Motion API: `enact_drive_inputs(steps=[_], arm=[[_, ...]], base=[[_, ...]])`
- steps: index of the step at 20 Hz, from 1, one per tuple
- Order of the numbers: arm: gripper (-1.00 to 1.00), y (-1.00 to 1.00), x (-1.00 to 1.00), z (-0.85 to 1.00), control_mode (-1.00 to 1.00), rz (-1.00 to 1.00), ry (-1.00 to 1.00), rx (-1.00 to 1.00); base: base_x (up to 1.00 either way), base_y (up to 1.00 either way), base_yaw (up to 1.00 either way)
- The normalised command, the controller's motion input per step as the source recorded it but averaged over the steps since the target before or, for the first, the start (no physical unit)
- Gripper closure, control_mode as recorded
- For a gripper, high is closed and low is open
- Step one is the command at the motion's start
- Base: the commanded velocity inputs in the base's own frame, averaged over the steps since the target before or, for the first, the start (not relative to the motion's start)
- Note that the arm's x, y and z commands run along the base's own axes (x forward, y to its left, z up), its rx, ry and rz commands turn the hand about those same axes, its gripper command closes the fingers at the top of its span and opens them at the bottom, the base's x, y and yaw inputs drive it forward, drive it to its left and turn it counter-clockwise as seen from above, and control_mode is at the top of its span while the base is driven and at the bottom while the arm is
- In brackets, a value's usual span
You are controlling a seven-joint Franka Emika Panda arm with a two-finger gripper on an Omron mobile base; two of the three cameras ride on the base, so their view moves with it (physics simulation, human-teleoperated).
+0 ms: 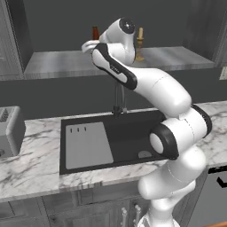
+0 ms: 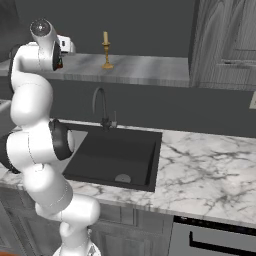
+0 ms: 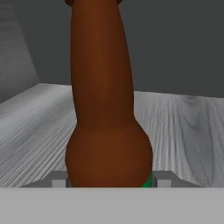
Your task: Get the candle and the beer from the cabinet and move them to the dining counter.
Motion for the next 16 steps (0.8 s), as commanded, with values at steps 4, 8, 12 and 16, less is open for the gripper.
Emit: enact_drive_inputs(steps=[4,8,12,16], arm=[[1.0,-0.11,-0.22,0.0,-1.0,0.01,0.0,0.06],[1.0,-0.01,-0.6,-0.04,-1.0,0.0,-0.06,0.11],[1.0,-0.04,-0.74,-0.03,-1.0,0.0,-0.17,0.12],[1.0,-0.22,-0.74,0.06,-1.0,0.01,-0.21,0.04]], base=[[0.0,0.0,0.0],[0.0,0.0,0.0],[0.0,0.0,0.0],[0.0,0.0,0.0]])
